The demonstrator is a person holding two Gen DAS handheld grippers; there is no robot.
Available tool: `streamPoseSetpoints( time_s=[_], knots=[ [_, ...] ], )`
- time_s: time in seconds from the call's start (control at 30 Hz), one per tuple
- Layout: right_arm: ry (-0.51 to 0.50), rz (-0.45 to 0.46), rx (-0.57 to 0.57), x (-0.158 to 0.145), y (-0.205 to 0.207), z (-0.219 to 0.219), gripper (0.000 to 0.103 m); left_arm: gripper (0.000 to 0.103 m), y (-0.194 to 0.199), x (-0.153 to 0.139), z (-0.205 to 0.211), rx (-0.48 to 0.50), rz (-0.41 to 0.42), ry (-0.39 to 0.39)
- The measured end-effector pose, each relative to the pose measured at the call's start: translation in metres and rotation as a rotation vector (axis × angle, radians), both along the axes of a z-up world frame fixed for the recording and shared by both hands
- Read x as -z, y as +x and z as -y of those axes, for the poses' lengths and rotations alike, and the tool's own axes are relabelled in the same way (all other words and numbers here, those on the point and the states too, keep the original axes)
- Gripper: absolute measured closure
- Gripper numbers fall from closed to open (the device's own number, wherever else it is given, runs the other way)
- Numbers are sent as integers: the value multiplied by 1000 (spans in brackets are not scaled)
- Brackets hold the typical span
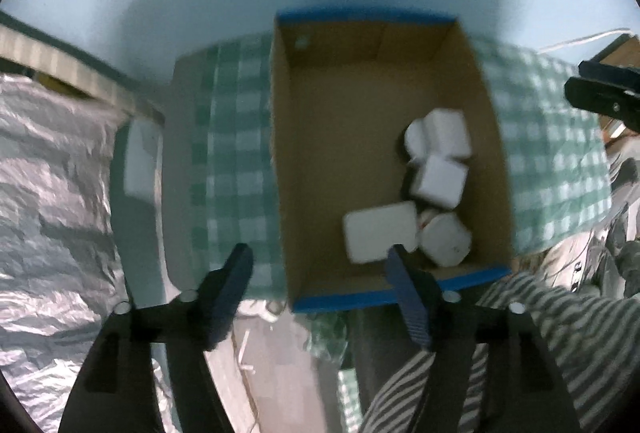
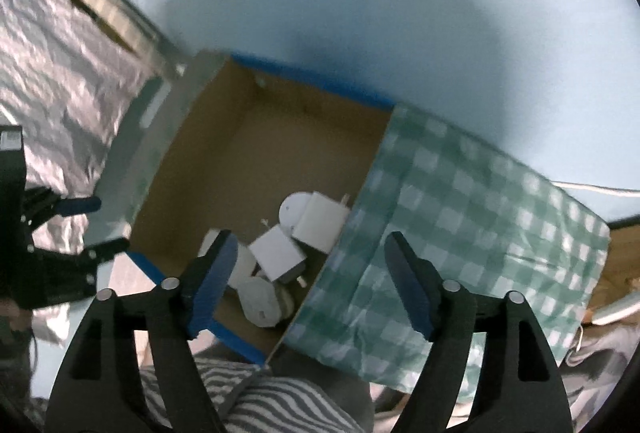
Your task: Organize rigid objects
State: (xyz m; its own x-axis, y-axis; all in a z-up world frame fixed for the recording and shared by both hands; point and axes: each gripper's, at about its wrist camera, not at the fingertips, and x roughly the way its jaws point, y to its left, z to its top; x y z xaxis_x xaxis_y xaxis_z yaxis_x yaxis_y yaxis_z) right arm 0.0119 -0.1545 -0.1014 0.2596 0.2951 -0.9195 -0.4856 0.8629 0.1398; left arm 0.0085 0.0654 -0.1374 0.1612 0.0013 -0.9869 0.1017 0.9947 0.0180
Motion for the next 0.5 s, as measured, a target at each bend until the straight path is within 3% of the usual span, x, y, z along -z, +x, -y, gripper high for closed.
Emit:
streamPoseSetpoints(
  time_s=[0.2,0.5],
  knots=[
    [29,66,78,-39,-5,22,24,13,1,-41,12,-22,106,-22],
    [68,153,168,-82,-23,52,24,10,-11,-81,20,-9,208,46]
  ],
)
